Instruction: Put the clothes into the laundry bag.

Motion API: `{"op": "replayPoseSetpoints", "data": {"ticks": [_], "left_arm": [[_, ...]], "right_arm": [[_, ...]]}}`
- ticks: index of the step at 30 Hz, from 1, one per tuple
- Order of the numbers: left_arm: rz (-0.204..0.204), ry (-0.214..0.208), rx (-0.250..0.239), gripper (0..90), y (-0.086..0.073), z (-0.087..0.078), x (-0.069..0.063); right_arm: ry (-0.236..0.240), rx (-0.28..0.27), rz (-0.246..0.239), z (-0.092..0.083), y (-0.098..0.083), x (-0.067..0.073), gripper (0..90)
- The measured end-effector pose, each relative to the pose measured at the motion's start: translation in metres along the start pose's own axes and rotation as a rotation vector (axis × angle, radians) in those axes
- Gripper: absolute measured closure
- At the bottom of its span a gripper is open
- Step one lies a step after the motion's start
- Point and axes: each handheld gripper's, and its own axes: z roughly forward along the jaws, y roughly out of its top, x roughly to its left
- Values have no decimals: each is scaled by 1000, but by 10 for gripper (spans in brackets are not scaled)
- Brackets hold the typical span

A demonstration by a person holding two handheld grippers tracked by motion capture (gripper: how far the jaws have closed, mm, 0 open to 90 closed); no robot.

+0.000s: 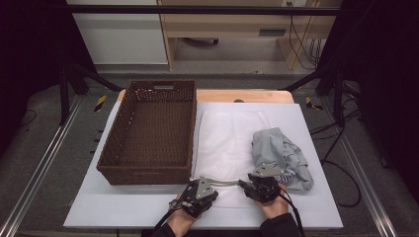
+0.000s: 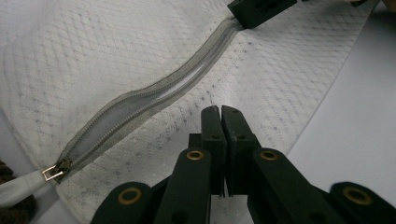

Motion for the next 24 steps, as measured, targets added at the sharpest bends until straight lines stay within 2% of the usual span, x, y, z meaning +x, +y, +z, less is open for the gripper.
{"op": "replayPoseSetpoints", "data": {"ticks": [1,4,6,11,14,18,24], "left_arm": [[0,0,1,877,0,0,0],[2,1,3,876,0,0,0],[4,3,3,876,0,0,0],[0,1,1,874,0,0,0],[-1,0,1,874,0,0,0],[-4,-1,2,872,0,0,0],[-7,-5,3,864,1,0,0]], "right_arm": [[-2,5,10,0,1,0,574],[-29,-2,-10,0,4,-2,581],[-26,-5,2,1,5,-1,568],[-5,20,-42,3,3,7,509],[-4,19,-38,3,2,8,517],[-25,-15,-37,7,3,6,618],[-57,-28,-24,10,5,5,816]]}}
